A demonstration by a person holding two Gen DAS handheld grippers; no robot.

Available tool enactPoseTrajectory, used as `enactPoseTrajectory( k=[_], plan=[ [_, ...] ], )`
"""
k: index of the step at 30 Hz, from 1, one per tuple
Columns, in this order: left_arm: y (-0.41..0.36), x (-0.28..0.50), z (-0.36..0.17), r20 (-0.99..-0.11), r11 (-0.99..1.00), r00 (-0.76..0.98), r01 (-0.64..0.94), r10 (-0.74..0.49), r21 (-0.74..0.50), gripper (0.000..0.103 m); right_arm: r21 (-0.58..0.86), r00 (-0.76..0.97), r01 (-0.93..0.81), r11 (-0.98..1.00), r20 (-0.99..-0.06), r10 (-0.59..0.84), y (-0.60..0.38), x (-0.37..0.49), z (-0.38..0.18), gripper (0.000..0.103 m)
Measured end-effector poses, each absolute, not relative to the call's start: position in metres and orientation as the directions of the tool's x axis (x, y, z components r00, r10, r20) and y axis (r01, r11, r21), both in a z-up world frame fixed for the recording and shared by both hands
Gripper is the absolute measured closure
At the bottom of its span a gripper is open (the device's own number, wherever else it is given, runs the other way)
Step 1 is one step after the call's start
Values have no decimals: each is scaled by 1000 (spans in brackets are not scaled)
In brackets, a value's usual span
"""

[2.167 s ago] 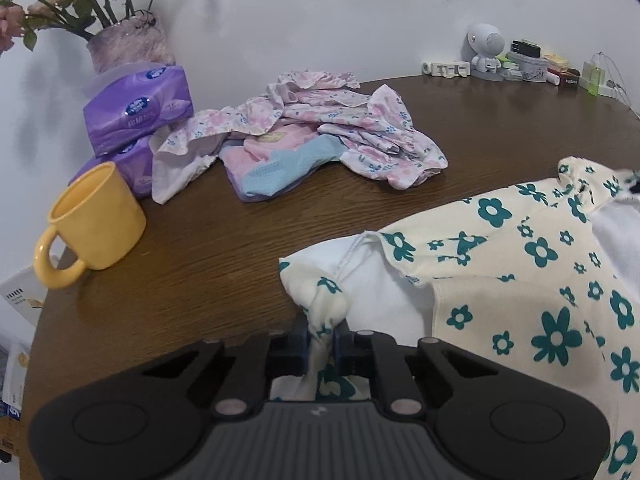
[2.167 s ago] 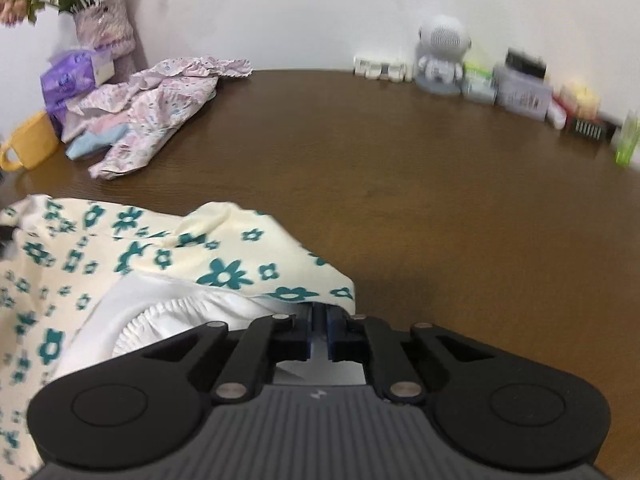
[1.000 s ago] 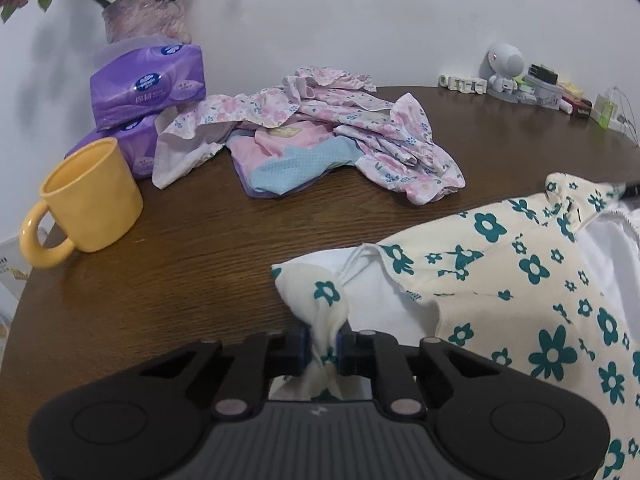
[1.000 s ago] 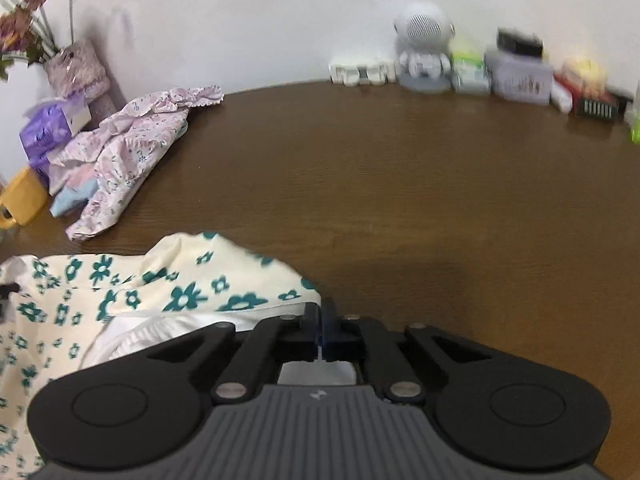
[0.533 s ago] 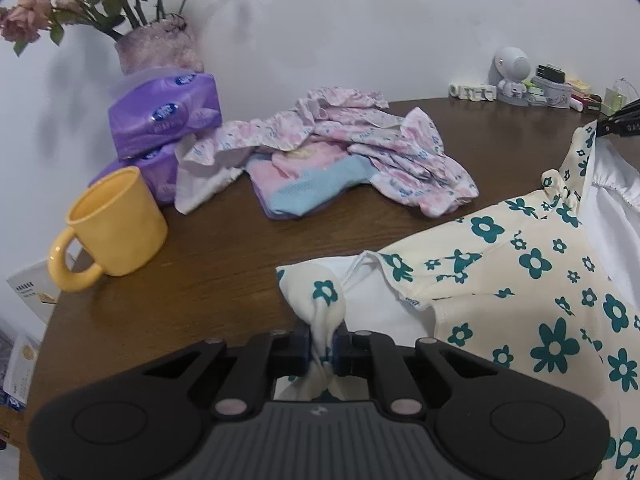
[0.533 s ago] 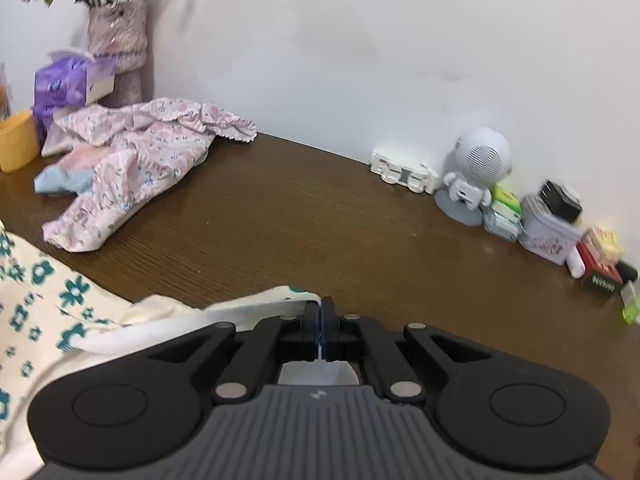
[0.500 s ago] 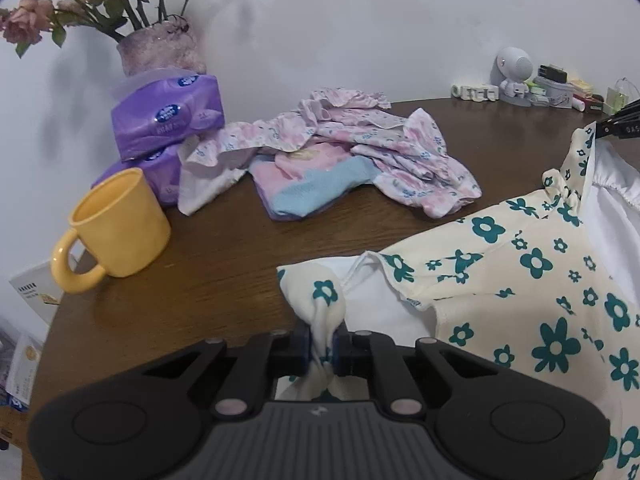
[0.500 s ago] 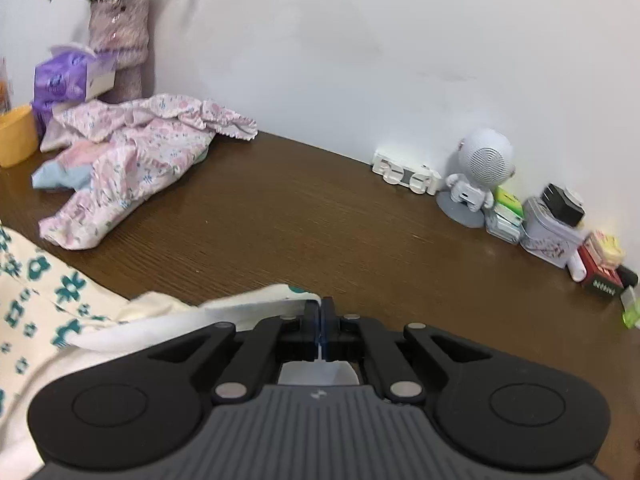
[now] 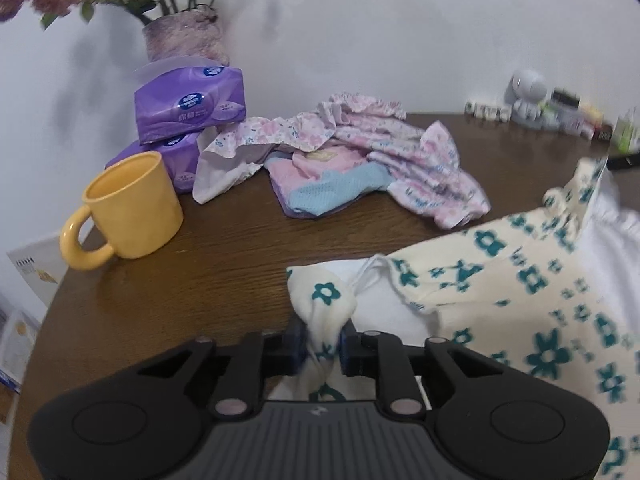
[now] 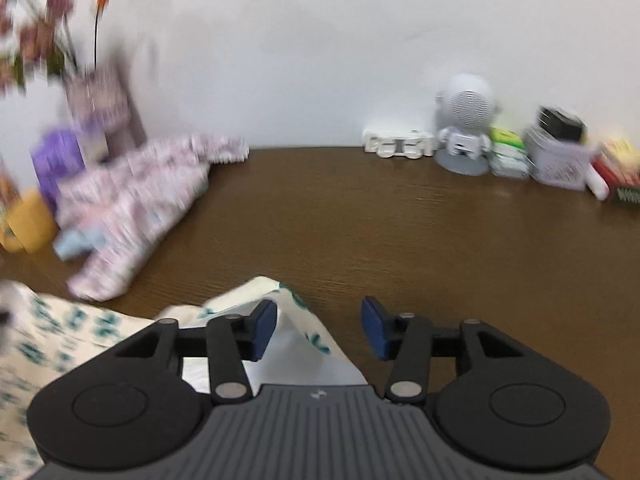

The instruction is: Fold clothes

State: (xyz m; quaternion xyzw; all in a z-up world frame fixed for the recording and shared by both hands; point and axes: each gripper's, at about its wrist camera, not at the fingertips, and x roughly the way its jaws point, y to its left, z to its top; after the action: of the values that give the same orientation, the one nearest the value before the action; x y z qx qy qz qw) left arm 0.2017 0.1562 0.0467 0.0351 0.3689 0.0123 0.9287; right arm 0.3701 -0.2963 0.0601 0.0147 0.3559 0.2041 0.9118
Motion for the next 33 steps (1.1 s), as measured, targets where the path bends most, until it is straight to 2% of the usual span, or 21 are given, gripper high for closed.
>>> enactPoseTrajectory(
  k=[2,6,10,14,17,19,20,21,26,33],
  plan=[
    [159,194,53,-681,999,732,2,25,39,55,189,659,-346,919,-649,381,-314,349,66,52],
    [159,174,63,-680,998,731,32,-55,-46,52,129,636,-321,938,-705,314,-337,309,54,51],
    [143,158,64,-686,997,724,70,-72,-31,47,112,603,-294,949,-749,275,-347,286,33,51],
    [126,147,58,-697,994,711,105,-95,-29,47,130,591,-280,951,-758,277,-347,280,21,52],
    [119,140,50,-709,993,698,111,-102,-33,47,141,585,-289,947,-757,292,-342,279,16,61],
    [116,136,45,-715,994,692,106,-96,-31,47,133,587,-302,944,-755,294,-337,276,16,78],
    [115,134,43,-716,994,692,102,-93,-31,47,130,584,-306,943,-756,294,-335,275,16,96],
    [114,133,40,-718,995,691,98,-90,-31,47,131,580,-307,942,-759,295,-334,273,17,101],
    [110,126,30,-725,996,686,86,-52,9,49,115,604,-266,957,-754,258,-337,248,22,103],
    [112,113,26,-705,995,707,101,-55,24,58,117,622,-168,979,-758,197,-362,187,23,103]
  ],
)
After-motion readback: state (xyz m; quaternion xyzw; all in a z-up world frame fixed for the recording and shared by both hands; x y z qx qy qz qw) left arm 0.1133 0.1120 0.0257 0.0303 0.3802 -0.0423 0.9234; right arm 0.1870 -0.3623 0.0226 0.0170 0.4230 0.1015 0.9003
